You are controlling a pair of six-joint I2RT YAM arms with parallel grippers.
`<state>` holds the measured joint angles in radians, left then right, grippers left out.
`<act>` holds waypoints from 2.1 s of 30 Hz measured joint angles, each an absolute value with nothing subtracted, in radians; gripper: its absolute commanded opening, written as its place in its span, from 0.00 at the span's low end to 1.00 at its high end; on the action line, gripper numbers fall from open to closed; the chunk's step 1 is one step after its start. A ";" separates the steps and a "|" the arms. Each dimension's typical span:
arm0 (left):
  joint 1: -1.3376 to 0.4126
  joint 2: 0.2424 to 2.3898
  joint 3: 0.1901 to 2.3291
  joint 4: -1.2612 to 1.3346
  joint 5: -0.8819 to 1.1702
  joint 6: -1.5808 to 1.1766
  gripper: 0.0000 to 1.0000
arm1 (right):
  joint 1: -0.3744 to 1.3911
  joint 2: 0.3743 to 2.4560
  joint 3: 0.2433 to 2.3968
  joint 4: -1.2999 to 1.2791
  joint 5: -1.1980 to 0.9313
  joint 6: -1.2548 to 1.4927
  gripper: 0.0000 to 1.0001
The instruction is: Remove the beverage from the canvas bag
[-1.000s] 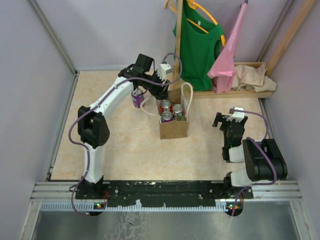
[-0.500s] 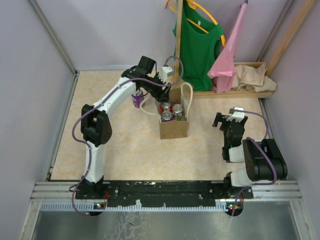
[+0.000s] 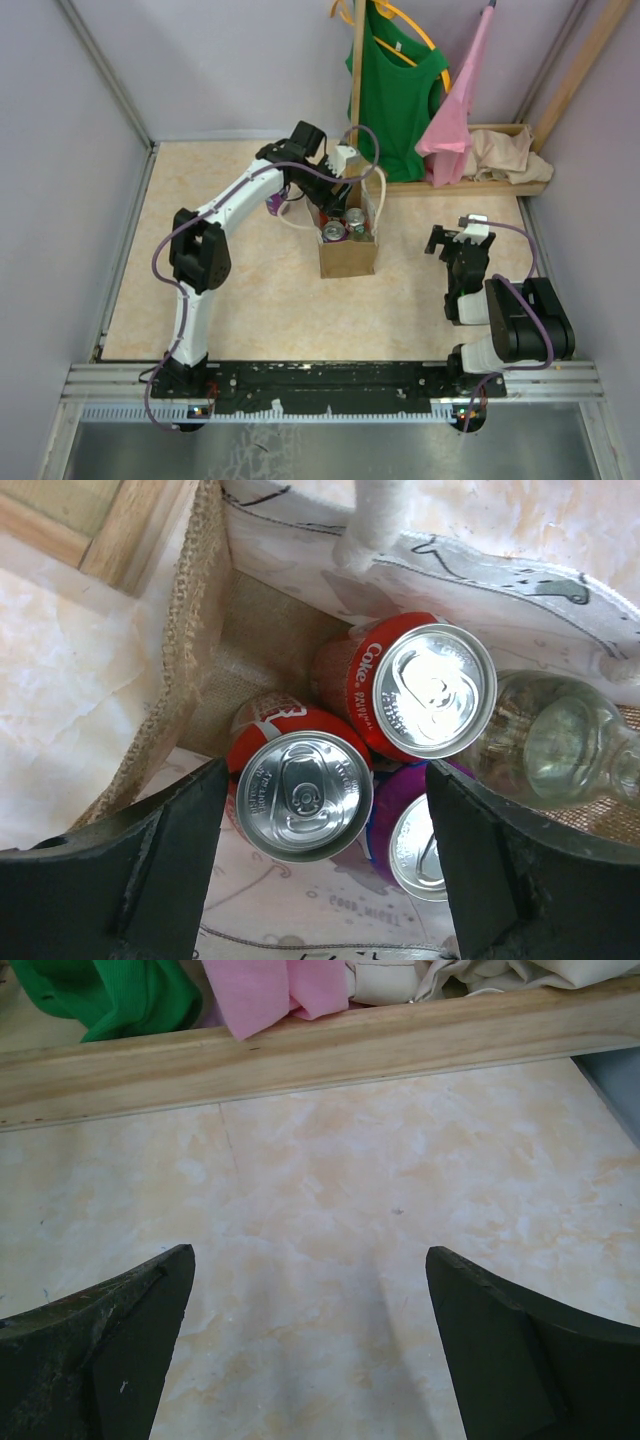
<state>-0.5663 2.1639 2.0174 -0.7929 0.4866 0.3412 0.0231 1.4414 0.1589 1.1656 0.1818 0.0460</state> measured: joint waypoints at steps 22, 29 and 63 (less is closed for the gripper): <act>-0.577 2.194 2.034 -0.835 0.340 0.339 0.91 | 0.023 1.441 0.159 1.166 0.182 0.046 0.99; -0.577 2.208 2.033 -0.831 0.342 0.340 0.86 | 0.023 1.441 0.159 1.166 0.182 0.046 0.99; -0.576 2.195 2.211 -0.862 0.327 0.347 0.00 | 0.023 1.441 0.159 1.166 0.182 0.046 0.99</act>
<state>-0.5758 2.1948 2.2108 -0.8623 0.3267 0.3466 0.0231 1.4414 0.1589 1.1656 0.1818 0.0460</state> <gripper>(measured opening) 0.710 0.990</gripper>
